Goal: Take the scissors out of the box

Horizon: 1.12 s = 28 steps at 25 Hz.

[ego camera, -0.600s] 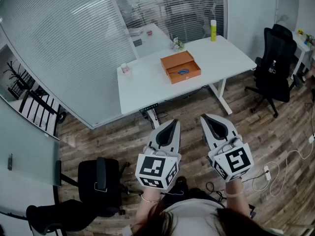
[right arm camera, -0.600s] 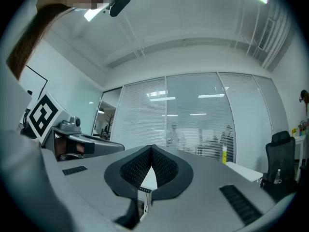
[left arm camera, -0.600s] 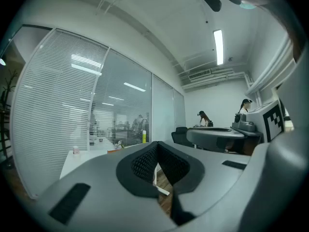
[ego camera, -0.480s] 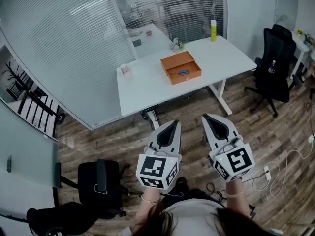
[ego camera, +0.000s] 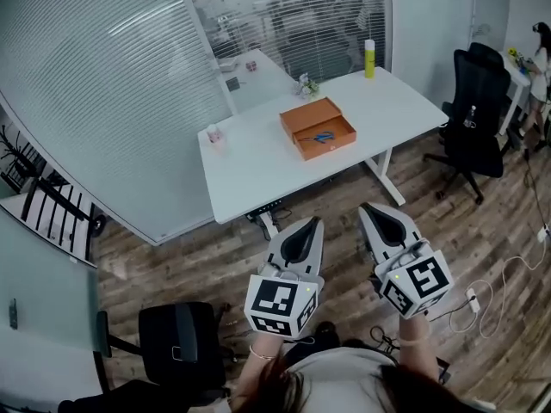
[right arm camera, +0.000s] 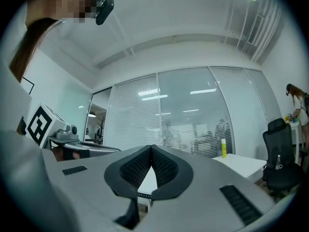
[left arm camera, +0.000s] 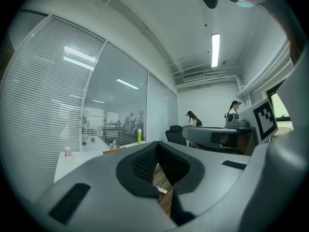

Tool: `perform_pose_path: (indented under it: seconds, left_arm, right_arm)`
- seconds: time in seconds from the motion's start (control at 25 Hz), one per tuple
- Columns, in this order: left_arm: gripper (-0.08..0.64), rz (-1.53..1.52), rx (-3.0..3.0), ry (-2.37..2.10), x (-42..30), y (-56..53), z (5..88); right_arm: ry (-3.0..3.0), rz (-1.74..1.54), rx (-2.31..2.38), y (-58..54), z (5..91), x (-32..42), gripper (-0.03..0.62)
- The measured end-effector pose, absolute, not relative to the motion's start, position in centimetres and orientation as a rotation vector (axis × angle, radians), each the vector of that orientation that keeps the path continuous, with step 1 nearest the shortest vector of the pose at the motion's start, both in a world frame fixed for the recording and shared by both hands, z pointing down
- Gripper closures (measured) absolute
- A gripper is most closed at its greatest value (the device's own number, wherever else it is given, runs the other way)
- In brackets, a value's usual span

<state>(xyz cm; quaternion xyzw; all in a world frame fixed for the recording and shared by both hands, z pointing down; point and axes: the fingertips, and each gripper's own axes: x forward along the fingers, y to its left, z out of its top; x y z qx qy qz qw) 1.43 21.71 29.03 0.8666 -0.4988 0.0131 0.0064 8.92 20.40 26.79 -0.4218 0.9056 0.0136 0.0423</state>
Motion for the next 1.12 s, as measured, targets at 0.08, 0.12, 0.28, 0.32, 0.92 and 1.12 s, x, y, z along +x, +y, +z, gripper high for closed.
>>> perform_pose_path:
  seconds: [0.08, 0.12, 0.28, 0.32, 0.92, 1.12]
  left_arm:
    - [0.543, 0.040, 2.724, -1.541, 0.7, 20.8, 29.2]
    - [0.543, 0.037, 2.728, -1.532, 0.4, 20.4, 29.3]
    - [0.543, 0.036, 2.733, -1.484, -0.8, 19.4, 30.0]
    - [0.543, 0.035, 2.735, -1.471, -1.0, 19.1, 30.2]
    - [0.543, 0.038, 2.759, -1.378, -0.5, 15.5, 31.2]
    - [0.543, 0.041, 2.758, -1.387, -0.4, 13.2, 31.5]
  right_arm:
    - [2.759, 0.037, -1.304, 19.5, 26.8, 8.0, 0.565]
    - [2.753, 0.045, -1.310, 19.2, 26.8, 7.6, 0.565]
    - [2.749, 0.101, -1.427, 18.1, 27.4, 6.6, 0.565]
    - [2.747, 0.106, -1.460, 17.8, 27.5, 6.5, 0.565]
    - [2.738, 0.148, -1.509, 13.6, 27.9, 5.8, 0.565]
    - [2.730, 0.099, -1.480, 11.4, 28.4, 6.0, 0.565]
